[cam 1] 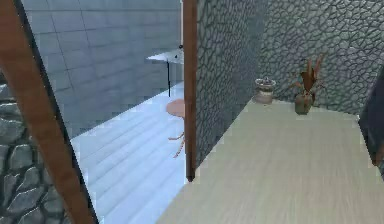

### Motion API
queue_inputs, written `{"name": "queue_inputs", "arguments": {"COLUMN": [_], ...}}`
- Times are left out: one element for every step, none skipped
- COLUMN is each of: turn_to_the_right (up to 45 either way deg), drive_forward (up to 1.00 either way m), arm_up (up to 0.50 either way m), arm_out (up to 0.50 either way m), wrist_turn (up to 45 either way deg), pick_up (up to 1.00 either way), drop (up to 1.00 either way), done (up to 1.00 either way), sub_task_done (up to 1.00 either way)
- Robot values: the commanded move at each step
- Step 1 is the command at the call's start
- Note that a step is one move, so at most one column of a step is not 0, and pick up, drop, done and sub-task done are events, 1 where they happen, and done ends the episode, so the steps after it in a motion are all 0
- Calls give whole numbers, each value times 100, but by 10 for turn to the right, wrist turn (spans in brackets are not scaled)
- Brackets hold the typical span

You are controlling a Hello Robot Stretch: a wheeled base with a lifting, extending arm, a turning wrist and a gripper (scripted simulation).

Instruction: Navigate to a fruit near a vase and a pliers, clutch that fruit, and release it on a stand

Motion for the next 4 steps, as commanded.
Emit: {"name": "queue_inputs", "arguments": {"turn_to_the_right": [-450, -120, 0, -450], "drive_forward": [0, 0, 15, 0], "arm_up": [0, 0, 0, 0], "arm_out": [0, 0, 0, 0], "wrist_turn": [0, 0, 0, 0], "pick_up": [0, 0, 0, 0], "drop": [0, 0, 0, 0], "done": [0, 0, 0, 0], "sub_task_done": [0, 0, 0, 0]}}
